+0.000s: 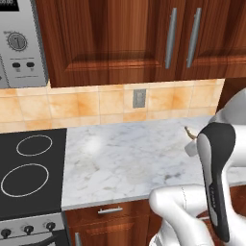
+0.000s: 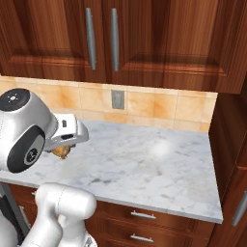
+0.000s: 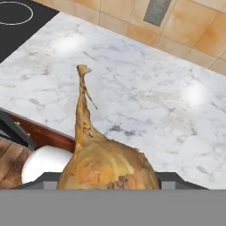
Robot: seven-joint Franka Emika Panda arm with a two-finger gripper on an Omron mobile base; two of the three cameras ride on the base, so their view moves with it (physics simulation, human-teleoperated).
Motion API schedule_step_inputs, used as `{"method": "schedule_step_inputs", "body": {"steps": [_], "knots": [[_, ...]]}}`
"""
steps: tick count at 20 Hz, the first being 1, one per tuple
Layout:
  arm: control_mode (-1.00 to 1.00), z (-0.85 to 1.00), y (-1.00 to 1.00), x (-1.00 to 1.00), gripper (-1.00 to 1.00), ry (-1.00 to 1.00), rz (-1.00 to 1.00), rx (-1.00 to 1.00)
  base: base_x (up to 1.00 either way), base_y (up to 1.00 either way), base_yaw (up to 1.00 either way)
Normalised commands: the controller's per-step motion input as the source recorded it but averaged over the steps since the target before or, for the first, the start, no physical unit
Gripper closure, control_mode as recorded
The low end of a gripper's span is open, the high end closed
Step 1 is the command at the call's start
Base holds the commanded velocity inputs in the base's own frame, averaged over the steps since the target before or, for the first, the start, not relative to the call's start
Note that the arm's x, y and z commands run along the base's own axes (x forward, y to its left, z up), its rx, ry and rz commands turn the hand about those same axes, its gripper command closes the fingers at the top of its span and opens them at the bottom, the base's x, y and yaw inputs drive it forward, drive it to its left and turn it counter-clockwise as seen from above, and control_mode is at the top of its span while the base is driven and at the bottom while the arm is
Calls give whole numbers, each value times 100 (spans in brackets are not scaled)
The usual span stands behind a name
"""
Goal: Place the liquor on the top shelf of the fridge to keep it out of children's reach, and place the lemon and onion on lower shelves for easy access.
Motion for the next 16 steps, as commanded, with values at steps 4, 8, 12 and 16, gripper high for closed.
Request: {"method": "schedule_step_inputs", "body": {"steps": [4, 8, 12, 16], "knots": [[100, 0, -18, -47, 100, -2, 0, 0, -17, -8, -1], [100, 0, 0, 0, 100, 0, 0, 0, -51, -31, -20], [100, 0, 0, 0, 100, 0, 0, 0, -31, -52, -54], [100, 0, 0, 0, 100, 0, 0, 0, -4, -28, -72]]}}
